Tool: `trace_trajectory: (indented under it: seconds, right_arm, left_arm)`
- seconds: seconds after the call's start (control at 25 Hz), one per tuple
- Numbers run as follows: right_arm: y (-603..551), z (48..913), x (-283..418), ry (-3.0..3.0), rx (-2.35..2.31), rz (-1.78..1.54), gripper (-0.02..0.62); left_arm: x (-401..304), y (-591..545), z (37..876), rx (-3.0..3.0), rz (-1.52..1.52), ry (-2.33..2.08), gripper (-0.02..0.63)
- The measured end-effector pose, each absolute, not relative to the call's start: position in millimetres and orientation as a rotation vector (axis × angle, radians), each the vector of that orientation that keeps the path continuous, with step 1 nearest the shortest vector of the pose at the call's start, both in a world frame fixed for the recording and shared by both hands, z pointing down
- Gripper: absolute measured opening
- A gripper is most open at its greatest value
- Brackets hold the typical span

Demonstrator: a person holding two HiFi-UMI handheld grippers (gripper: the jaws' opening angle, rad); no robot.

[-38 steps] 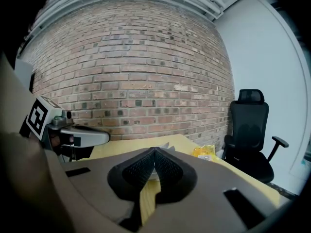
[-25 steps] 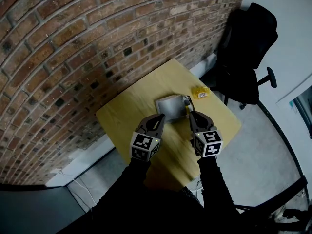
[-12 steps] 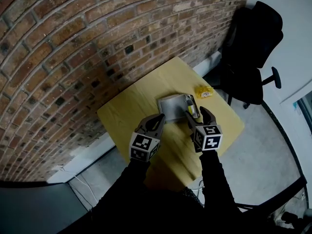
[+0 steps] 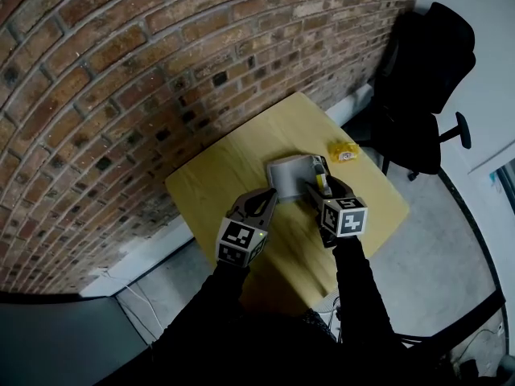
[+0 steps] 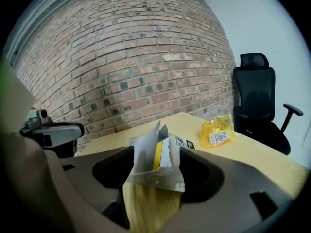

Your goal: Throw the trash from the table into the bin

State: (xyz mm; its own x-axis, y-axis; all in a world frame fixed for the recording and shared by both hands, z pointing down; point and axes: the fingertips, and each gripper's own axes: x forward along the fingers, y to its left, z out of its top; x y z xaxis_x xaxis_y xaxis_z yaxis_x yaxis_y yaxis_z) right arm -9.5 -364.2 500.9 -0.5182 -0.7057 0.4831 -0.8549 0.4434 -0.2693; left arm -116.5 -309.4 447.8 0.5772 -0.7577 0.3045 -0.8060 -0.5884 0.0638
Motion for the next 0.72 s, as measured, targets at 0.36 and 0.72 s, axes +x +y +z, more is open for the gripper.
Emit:
trace_trajectory:
  seconds: [0.36,0.72]
  right_arm:
    - [-370.8,511.0,-10.3,-2.400,1.318,0.840,0.276]
    - [-360.6,499.1,-12.8,-2.414,1.300,0.747,0.019]
  left_arm:
    - [-122.4,-307.0,448.2,2.608,0.378,-1.309,0.006]
    - [-124.2,-302.0,445.1,2.641,0.382,-1.310,0.005]
